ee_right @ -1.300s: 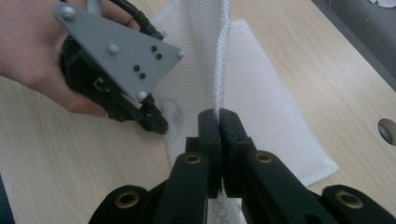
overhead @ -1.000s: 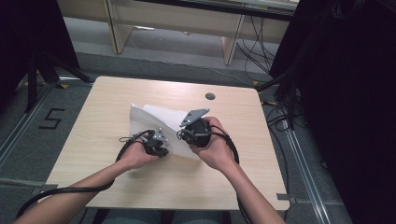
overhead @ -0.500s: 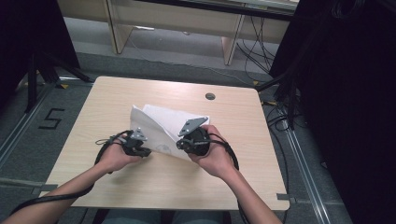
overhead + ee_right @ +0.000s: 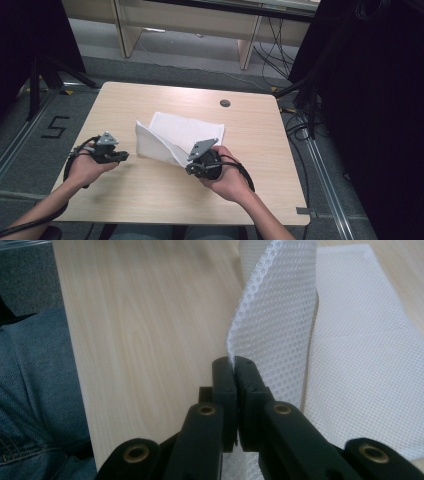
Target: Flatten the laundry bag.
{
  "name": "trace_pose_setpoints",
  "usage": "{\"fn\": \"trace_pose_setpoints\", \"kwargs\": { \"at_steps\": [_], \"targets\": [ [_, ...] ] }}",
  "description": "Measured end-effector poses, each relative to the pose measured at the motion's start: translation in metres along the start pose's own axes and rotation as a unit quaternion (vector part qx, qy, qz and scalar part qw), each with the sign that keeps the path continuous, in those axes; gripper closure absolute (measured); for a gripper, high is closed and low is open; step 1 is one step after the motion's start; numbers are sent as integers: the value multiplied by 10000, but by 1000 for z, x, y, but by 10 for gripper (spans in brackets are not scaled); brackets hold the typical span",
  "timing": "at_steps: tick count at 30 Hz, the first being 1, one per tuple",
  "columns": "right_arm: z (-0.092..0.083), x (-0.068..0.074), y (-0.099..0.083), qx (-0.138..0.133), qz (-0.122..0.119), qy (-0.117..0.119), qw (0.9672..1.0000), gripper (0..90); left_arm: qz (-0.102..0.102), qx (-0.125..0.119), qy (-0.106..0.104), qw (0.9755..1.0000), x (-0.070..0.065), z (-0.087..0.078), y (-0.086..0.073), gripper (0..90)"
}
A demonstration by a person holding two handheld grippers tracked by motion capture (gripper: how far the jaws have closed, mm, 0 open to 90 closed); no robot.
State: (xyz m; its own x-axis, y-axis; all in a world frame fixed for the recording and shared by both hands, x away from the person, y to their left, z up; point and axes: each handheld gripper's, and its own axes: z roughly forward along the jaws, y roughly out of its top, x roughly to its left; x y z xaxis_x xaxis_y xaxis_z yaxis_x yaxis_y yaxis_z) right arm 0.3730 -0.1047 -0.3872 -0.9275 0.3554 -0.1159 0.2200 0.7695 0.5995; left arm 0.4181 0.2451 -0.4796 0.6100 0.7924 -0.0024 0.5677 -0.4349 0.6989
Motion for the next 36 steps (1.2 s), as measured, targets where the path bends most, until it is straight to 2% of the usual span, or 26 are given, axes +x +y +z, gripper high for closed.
{"fn": "trace_pose_setpoints", "kwargs": {
  "at_steps": [1, 2, 5, 8, 10, 11, 13, 18, 21, 22, 23, 24, 27, 30, 34, 35, 36],
  "targets": [
    [1, 2, -1, 6, 85, 4, 10000, 896, -28, -26, 20, 10000, 3, -2, 0, 838],
    [1, 2, -2, 16, 3, 31, 10000, 896, -99, -69, 65, 9999, 3, -3, -1, 838],
    [3, 5, -4, 8, 7, 56, 10000, 896, -198, -184, 83, 9996, 5, -3, -2, 834],
    [3, 10, -7, 37, 145, 72, 9999, 896, -267, -219, 92, 9994, 4, -2, -2, 826],
    [3, 11, -8, 20, 128, 89, 9999, 896, -228, -194, 111, 9995, 4, -3, -2, 822],
    [2, 9, -9, 0, -48, 45, 10000, 896, -183, -159, 87, 9997, 4, -3, -2, 822],
    [2, 12, -12, 17, 197, 99, 9998, 896, -228, -205, 107, 9995, 3, -2, -3, 820],
    [3, 13, -17, -83, 196, 122, 9997, 897, -256, -203, 101, 9994, 3, -2, -3, 816],
    [4, 14, -21, -46, 319, 220, 9992, 899, -287, -242, 148, 9992, 3, -1, -3, 814],
    [4, 14, -21, -46, 319, 220, 9992, 899, -391, -329, 142, 9986, 2, 0, -3, 814],
    [4, 14, -22, -22, 469, 236, 9986, 899, -361, -277, 121, 9989, 3, -1, -3, 813],
    [5, 14, -22, -53, 494, 257, 9984, 899, -238, -170, 120, 9995, 5, -2, -3, 812],
    [5, 13, -25, -26, 807, 294, 9963, 899, -262, -208, 128, 9994, 4, -2, -3, 809],
    [6, 14, -26, -140, 693, 361, 9968, 898, -272, -220, 139, 9993, 4, -2, -3, 804],
    [6, 17, -27, 0, 595, 425, 9973, 898, -289, -215, 107, 9993, 3, -1, -3, 802],
    [7, 17, -28, -22, 501, 463, 9977, 898, -325, -247, 117, 9991, 3, -1, -2, 802],
    [7, 18, -29, 0, 583, 461, 9972, 898, -488, -392, 138, 9979, 0, 1, -2, 802]
  ]
}}
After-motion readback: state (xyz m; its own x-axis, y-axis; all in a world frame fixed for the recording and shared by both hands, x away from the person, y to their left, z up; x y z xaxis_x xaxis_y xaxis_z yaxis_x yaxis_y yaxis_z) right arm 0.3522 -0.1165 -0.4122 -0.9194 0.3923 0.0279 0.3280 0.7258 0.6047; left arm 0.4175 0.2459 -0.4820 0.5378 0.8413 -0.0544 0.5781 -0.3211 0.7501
